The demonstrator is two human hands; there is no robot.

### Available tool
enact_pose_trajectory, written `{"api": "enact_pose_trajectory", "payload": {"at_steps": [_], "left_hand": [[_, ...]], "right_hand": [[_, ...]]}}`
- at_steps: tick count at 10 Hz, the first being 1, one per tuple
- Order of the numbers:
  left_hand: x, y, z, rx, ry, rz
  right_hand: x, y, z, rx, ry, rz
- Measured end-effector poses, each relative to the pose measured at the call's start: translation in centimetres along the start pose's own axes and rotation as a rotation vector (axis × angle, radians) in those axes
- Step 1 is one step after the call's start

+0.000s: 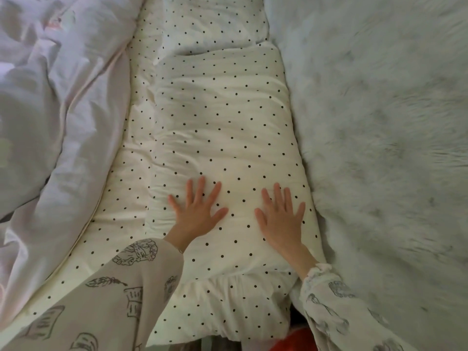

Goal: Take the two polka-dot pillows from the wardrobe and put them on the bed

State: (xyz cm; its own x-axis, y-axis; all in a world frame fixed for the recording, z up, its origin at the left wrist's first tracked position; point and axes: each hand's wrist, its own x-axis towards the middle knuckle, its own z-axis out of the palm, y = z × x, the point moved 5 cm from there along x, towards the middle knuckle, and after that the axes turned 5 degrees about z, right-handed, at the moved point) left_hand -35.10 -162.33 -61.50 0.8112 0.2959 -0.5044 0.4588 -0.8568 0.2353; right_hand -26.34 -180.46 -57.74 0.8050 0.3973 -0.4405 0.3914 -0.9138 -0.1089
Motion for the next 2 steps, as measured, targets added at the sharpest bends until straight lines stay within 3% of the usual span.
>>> {"api": "enact_pose_trajectory", "payload": {"at_steps": [1,2], "left_hand": [[-0.2,-0.2,-0.1,-0.010,-0.017,0.001],[-0.3,0.0,0.0,-0.007,-0.018,0.023]], "right_hand": [[-2.4,-0.2,-0.3,0.240,-0.183,0.040],[-3.3,-0.3,-5.5,0.758,-0.218,0.030]]}}
